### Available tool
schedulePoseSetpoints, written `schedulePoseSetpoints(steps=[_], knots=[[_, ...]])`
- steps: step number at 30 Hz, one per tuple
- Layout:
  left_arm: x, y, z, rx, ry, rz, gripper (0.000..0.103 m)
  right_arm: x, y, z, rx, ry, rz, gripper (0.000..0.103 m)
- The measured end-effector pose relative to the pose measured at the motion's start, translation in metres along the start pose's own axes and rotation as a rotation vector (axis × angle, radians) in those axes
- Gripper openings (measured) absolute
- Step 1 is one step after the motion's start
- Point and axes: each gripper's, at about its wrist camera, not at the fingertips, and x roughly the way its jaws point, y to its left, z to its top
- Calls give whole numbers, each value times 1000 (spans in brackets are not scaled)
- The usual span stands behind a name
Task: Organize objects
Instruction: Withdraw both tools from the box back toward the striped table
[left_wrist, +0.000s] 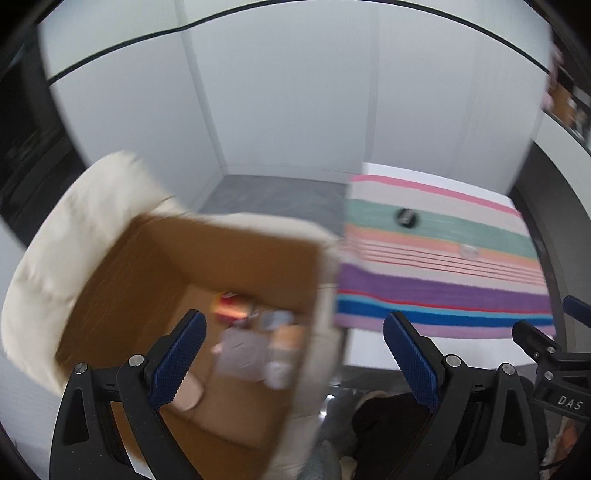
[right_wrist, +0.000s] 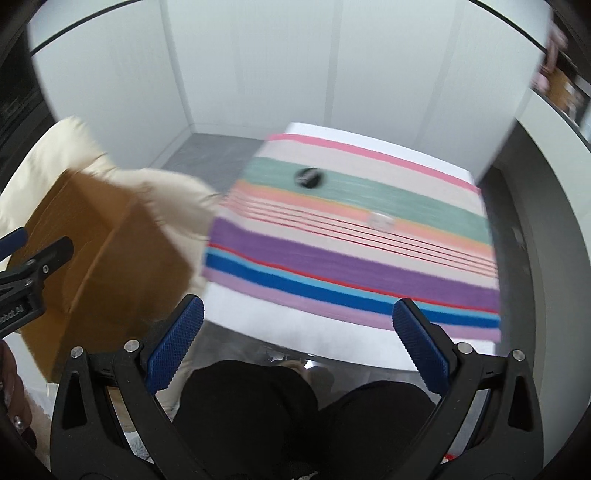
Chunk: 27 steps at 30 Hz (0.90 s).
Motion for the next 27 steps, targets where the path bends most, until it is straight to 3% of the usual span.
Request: schedulePoseSetpoints(steps=[7, 12, 17, 22, 27], knots=[[14, -93, 19, 142, 13, -96, 98, -15, -92, -19, 154, -7, -72, 103], [17, -133, 22, 199, 19, -129, 98, -15, -138, -29, 232, 1, -102, 103], [22, -143, 24, 204, 43, -156, 98, -10, -153, -33, 245, 0, -109, 103], [48, -136, 33, 138, 138, -219, 98, 3, -152, -27, 200, -21, -99, 103], [69, -139, 55, 114, 118, -193, 98, 31, -145, -9, 167, -14, -82, 103]])
